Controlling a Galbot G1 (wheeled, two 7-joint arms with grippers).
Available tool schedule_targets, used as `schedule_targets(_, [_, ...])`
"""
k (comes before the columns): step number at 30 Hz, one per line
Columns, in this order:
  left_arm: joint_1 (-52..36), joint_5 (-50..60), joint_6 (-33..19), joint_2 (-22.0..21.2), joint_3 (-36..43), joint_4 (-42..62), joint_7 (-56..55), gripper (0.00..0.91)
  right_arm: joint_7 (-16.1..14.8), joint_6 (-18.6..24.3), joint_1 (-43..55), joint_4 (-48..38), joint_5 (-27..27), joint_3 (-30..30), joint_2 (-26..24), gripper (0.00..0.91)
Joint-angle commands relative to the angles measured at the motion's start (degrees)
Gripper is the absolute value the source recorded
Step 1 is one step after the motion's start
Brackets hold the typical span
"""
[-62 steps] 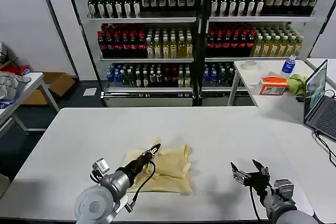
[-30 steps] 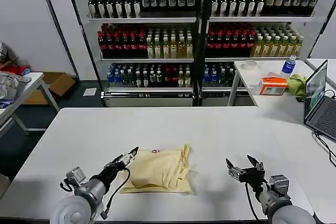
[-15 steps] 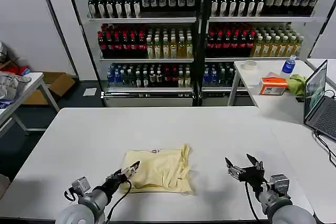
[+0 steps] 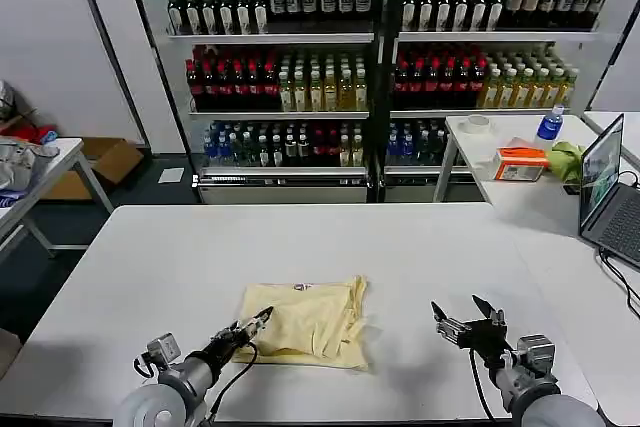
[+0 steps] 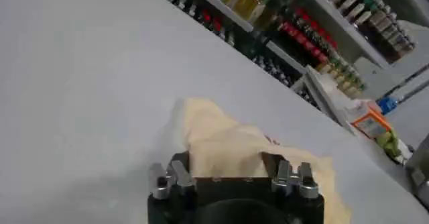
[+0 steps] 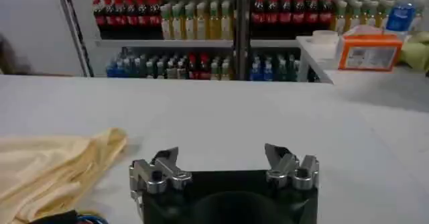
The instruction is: Fold and organize the clothes.
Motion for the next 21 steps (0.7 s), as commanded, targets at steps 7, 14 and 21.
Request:
schedule_targets(7, [-1.10, -7.08, -0.37, -0.38, -1.91, 0.97, 1.14, 0.020, 0.14, -0.06, -0.76, 0.55, -0.07, 0.69, 0.03, 0.907])
schedule_targets(14, [-0.99, -8.72, -0.34, -1.11, -2.10, 0.79, 1.58, 0.020, 0.19, -0.12, -1.24, 1.07, -0.02, 1.26, -0.22, 0.907])
schedule_targets(21, [-0.54, -12.00, -0.28, -1.54, -5.88, -0.80, 0.16, 0.020, 0.18, -0.08, -1.58, 1.39, 0.02, 1.67, -0.26, 0.907])
